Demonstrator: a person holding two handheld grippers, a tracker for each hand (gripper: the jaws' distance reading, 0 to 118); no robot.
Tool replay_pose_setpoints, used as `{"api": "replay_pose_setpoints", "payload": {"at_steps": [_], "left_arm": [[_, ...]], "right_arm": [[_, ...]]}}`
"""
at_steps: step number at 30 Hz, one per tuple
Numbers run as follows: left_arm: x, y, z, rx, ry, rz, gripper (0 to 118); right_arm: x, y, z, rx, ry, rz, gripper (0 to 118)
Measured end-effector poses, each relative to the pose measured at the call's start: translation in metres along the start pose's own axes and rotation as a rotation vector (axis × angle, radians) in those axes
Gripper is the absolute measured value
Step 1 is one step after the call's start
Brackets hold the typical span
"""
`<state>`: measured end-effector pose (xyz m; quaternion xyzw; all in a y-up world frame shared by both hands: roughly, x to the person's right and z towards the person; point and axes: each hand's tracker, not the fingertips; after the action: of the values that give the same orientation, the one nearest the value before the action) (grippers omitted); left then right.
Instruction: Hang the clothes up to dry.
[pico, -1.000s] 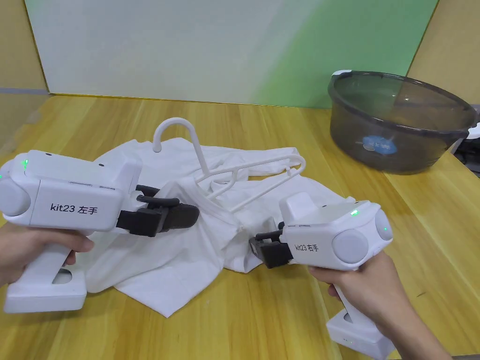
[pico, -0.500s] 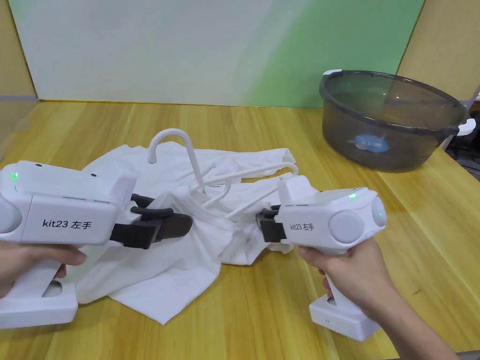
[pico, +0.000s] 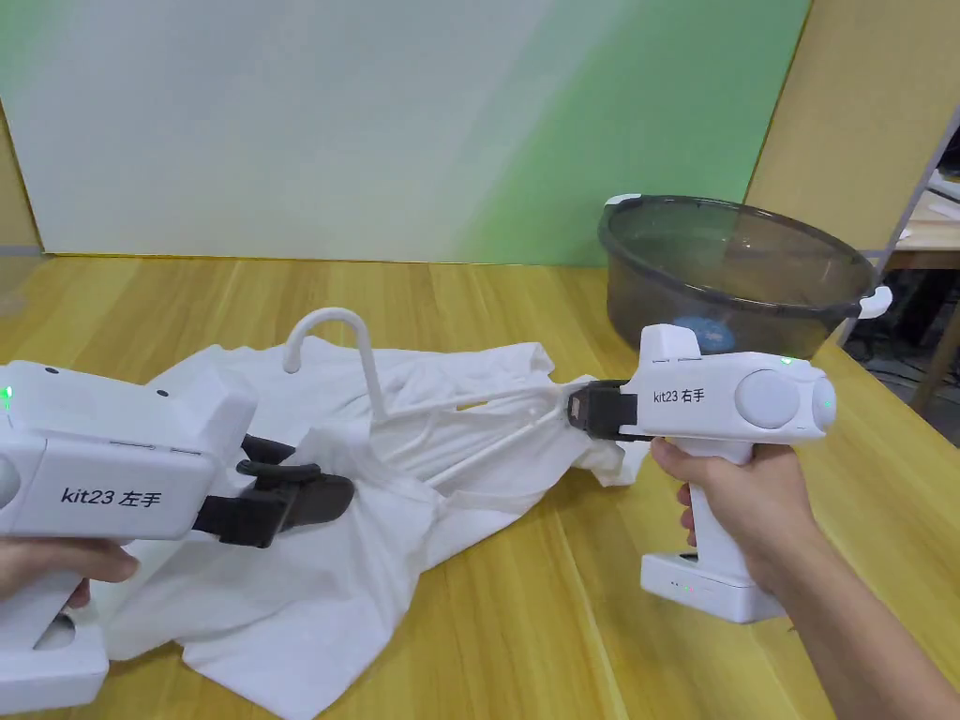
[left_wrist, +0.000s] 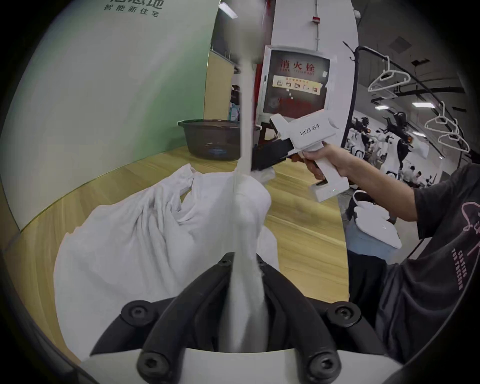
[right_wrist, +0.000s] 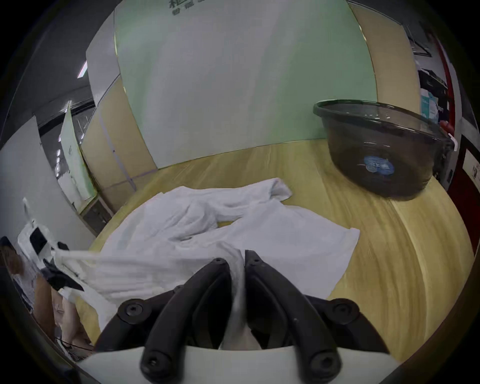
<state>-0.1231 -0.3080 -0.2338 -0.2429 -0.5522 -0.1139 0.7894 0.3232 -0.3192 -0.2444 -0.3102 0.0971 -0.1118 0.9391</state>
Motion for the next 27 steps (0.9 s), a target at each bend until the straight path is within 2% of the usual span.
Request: {"api": "replay_pose_setpoints", "payload": {"at_steps": [2, 4, 5, 7, 8, 11, 12, 13, 15, 18, 20, 22, 23, 24, 25, 26, 27], "left_arm": [[0.000, 0.001, -0.002, 0.007, 0.052, 0.017, 2], [0.000, 0.001, -0.002, -0.002, 0.034, 0.023, 2], [0.000, 0.001, -0.004, -0.008, 0.052, 0.031, 2], [-0.004, 0.001, -0.004, 0.009, 0.067, 0.045, 2], [-0.007, -0.001, -0.005, -0.003, 0.037, 0.052, 2], [-0.010, -0.004, -0.008, 0.016, 0.120, 0.068, 2], [-0.013, -0.004, -0.008, 0.014, 0.092, 0.101, 2], [-0.013, -0.004, -0.010, 0.013, 0.094, 0.121, 2], [-0.011, -0.004, -0.015, 0.004, 0.112, 0.114, 2], [-0.007, -0.003, -0.021, -0.006, 0.098, 0.108, 2], [-0.002, 0.002, -0.019, 0.009, 0.107, 0.084, 2], [-0.002, 0.005, -0.015, 0.030, 0.098, 0.111, 2], [0.002, 0.006, -0.013, 0.043, 0.112, 0.104, 2], [0.003, 0.007, -0.012, 0.044, 0.121, 0.088, 2], [0.004, 0.008, -0.012, 0.035, 0.097, 0.089, 2], [0.005, 0.007, -0.012, 0.031, 0.085, 0.094, 2], [0.007, 0.006, -0.013, 0.025, 0.093, 0.084, 2]], "right_arm": [[0.007, 0.004, -0.007, -0.010, 0.013, -0.009, 8], [0.015, 0.007, -0.014, -0.030, 0.078, -0.091, 8], [0.015, 0.007, -0.015, -0.023, 0.071, -0.094, 8], [0.007, 0.009, -0.012, -0.018, 0.038, -0.002, 8], [0.003, 0.010, -0.012, -0.020, 0.039, -0.013, 8], [-0.006, 0.012, -0.005, -0.007, 0.043, 0.036, 8], [-0.012, 0.012, 0.001, -0.003, 0.041, 0.031, 8], [-0.021, 0.013, 0.008, 0.029, 0.070, 0.039, 8], [-0.045, 0.015, 0.024, 0.091, 0.081, 0.126, 8], [-0.075, 0.023, 0.046, 0.198, 0.023, 0.230, 8], [-0.086, 0.032, 0.053, 0.188, -0.025, 0.282, 8], [-0.086, 0.037, 0.058, 0.213, -0.007, 0.265, 8], [-0.089, 0.038, 0.062, 0.275, -0.045, 0.274, 8], [-0.097, 0.040, 0.069, 0.311, -0.060, 0.335, 8], [-0.101, 0.042, 0.070, 0.311, -0.091, 0.360, 8], [-0.100, 0.046, 0.070, 0.293, -0.094, 0.334, 8], [-0.091, 0.050, 0.070, 0.325, -0.032, 0.270, 8]]}}
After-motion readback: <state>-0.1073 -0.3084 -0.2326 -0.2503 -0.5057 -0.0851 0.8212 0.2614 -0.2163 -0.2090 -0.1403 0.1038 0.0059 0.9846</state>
